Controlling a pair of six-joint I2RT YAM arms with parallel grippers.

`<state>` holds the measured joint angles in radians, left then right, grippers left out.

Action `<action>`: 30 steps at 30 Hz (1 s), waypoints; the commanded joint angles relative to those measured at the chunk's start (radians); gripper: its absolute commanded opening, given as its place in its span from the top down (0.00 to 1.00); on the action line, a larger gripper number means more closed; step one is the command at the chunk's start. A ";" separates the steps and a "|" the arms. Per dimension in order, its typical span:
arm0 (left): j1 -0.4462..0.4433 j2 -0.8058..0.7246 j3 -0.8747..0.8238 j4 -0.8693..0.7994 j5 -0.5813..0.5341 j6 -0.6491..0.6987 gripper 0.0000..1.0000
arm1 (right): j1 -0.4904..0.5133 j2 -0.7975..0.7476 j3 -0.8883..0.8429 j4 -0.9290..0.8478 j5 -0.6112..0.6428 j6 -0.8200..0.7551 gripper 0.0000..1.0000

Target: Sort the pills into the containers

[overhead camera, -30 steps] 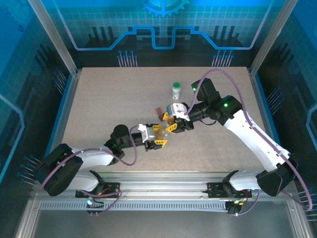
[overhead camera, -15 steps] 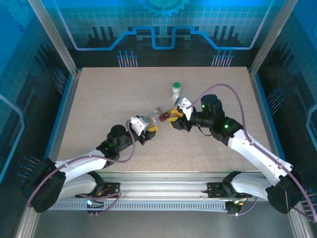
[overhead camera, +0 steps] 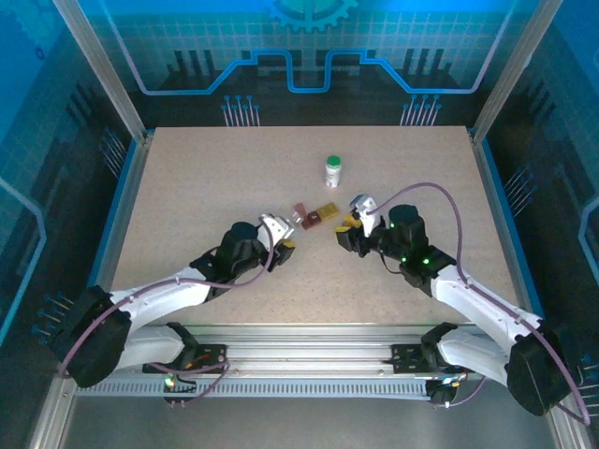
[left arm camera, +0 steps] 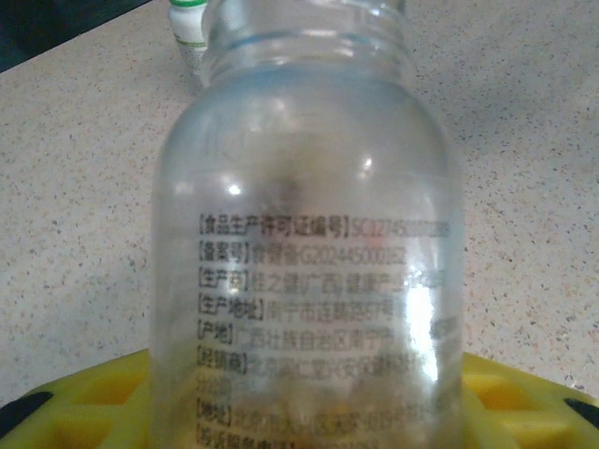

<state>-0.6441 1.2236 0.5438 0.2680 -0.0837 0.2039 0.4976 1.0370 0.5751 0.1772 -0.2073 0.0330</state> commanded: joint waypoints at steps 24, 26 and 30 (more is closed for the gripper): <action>0.079 0.431 0.360 -0.300 -0.073 0.511 1.00 | -0.036 -0.045 -0.095 0.189 0.053 0.129 0.83; 0.083 0.444 0.383 -0.327 -0.074 0.528 1.00 | -0.036 -0.040 -0.098 0.194 0.052 0.135 0.83; 0.087 0.474 0.425 -0.383 -0.092 0.588 1.00 | -0.036 -0.035 -0.096 0.197 0.043 0.137 0.82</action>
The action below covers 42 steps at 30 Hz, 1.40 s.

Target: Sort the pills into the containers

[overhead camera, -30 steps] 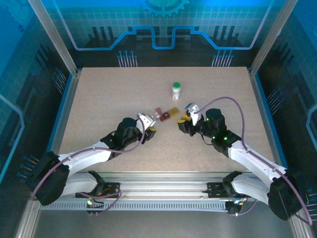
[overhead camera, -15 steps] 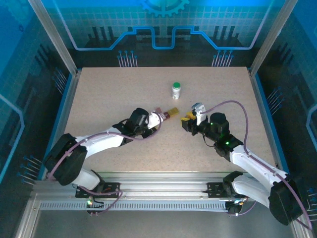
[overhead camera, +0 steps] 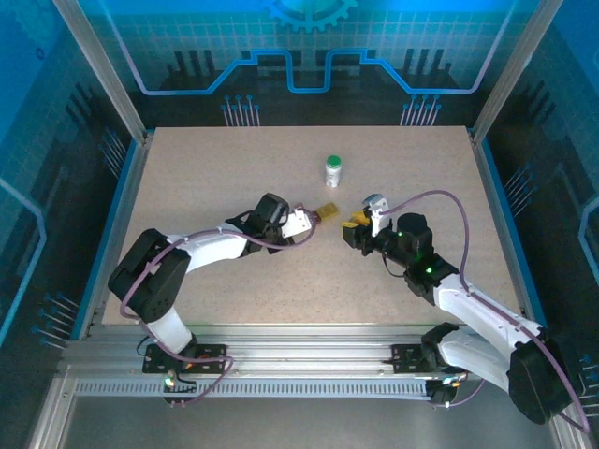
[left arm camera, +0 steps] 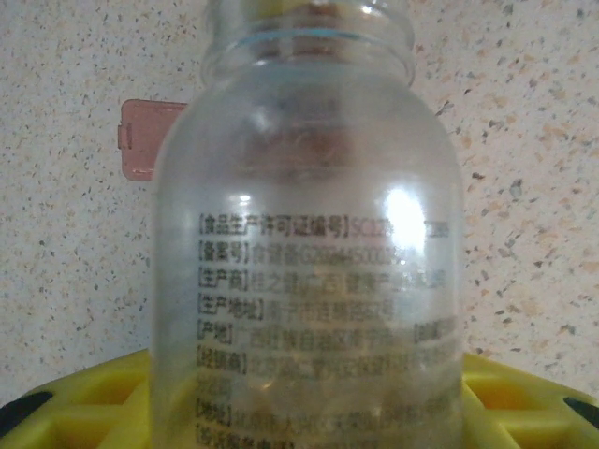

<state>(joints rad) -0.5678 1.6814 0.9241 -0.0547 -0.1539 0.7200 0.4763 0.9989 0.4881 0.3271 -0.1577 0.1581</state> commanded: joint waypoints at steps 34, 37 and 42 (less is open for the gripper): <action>0.021 0.142 0.277 -0.297 -0.142 0.301 1.00 | -0.014 -0.002 -0.005 0.038 -0.018 0.025 0.81; 0.021 0.155 0.295 -0.316 -0.162 0.322 1.00 | -0.013 -0.003 -0.004 0.038 -0.018 0.028 0.81; 0.016 0.170 0.321 -0.331 -0.181 0.339 1.00 | -0.015 -0.006 -0.005 0.037 -0.022 0.031 0.81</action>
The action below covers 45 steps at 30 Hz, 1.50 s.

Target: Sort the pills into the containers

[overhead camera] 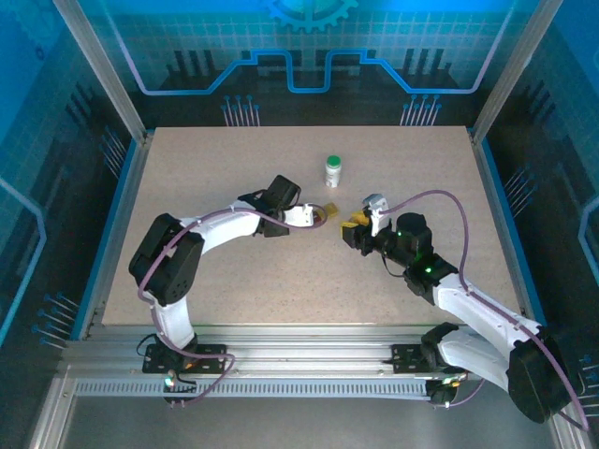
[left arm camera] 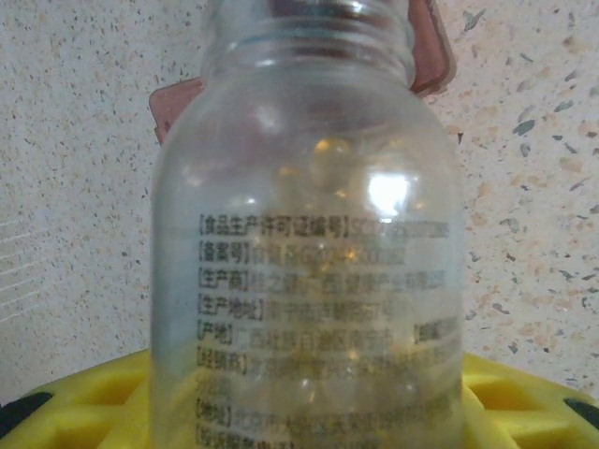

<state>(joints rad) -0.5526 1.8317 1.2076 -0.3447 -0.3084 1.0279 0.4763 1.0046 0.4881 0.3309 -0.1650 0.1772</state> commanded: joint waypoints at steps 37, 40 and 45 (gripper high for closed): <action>-0.075 0.103 0.149 -0.089 -0.242 0.243 1.00 | -0.013 -0.021 -0.005 0.037 -0.030 0.034 0.81; -0.074 0.095 0.139 -0.080 -0.238 0.247 1.00 | -0.013 -0.014 -0.003 0.040 -0.034 0.038 0.81; -0.070 0.094 0.139 -0.082 -0.235 0.243 1.00 | -0.013 -0.009 -0.001 0.037 -0.038 0.039 0.81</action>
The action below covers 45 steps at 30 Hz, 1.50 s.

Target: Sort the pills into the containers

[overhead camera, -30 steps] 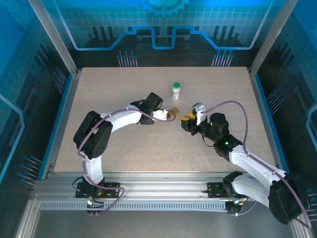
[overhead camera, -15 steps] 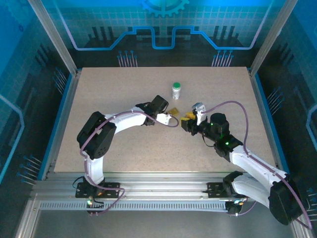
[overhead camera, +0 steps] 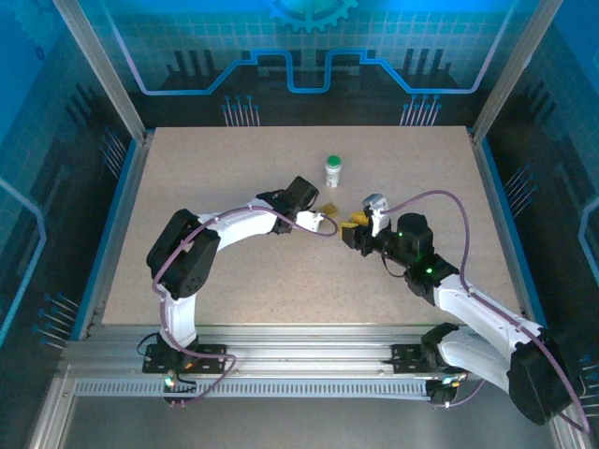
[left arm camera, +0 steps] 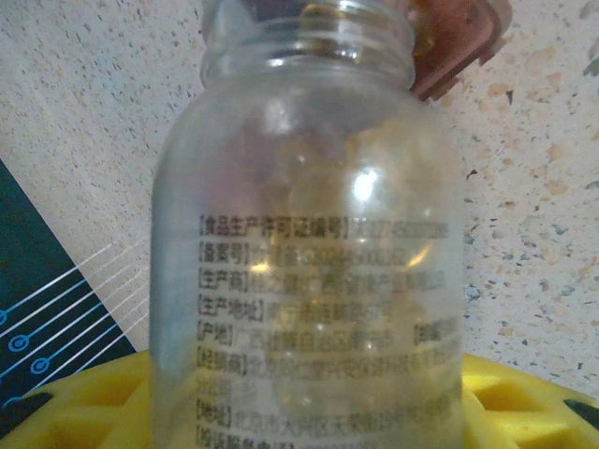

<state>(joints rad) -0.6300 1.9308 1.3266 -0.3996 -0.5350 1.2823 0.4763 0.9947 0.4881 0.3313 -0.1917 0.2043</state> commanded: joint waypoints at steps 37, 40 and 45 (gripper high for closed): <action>0.050 -0.174 -0.162 0.105 0.169 -0.411 1.00 | -0.010 0.018 0.004 0.033 -0.020 0.016 0.81; 0.055 -0.193 -0.192 0.135 0.190 -0.455 1.00 | -0.010 0.019 0.005 0.034 -0.023 0.018 0.81; 0.068 -0.291 -0.301 0.275 0.277 -0.561 1.00 | -0.009 0.012 0.004 0.034 -0.026 0.021 0.81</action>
<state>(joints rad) -0.5747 1.7267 1.0794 -0.2333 -0.3481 0.8288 0.4763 1.0092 0.4881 0.3313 -0.2020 0.2104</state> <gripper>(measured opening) 0.511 0.395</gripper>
